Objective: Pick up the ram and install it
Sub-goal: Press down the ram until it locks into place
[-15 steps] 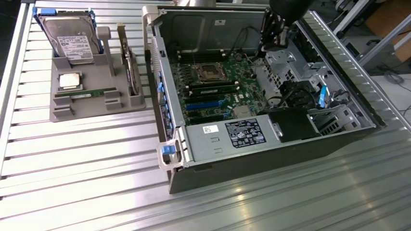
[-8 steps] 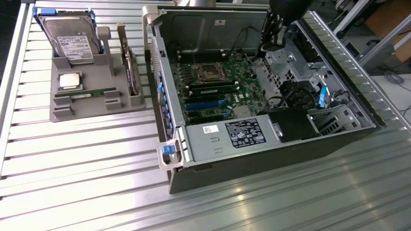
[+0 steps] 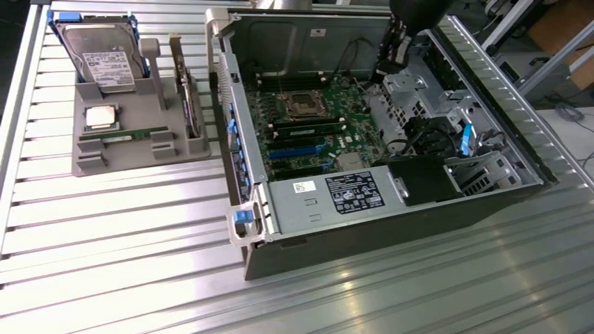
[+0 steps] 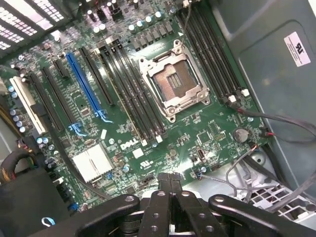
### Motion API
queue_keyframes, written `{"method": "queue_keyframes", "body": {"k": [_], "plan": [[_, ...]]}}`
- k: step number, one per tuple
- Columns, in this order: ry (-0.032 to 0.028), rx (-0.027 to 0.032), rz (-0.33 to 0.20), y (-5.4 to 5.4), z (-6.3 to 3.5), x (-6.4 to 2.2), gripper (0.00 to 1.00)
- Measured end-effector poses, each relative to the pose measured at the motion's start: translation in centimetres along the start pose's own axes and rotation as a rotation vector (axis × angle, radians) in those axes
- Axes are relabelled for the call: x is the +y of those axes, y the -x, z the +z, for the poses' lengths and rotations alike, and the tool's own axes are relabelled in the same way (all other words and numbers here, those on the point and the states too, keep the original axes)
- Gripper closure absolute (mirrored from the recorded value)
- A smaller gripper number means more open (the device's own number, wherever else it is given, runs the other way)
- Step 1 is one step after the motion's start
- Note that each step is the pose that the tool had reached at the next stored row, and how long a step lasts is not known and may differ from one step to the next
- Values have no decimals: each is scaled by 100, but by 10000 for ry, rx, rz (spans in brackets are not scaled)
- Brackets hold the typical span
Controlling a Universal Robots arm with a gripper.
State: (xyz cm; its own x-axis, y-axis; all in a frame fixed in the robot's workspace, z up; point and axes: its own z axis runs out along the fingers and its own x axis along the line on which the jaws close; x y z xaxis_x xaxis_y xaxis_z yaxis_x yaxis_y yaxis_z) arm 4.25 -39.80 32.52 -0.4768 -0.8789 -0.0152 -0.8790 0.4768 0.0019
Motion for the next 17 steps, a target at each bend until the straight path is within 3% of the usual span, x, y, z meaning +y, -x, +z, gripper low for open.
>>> {"method": "queue_keyframes", "body": {"k": [17], "plan": [[-36, -5, 2347, 0, 0, 0, 89]]}}
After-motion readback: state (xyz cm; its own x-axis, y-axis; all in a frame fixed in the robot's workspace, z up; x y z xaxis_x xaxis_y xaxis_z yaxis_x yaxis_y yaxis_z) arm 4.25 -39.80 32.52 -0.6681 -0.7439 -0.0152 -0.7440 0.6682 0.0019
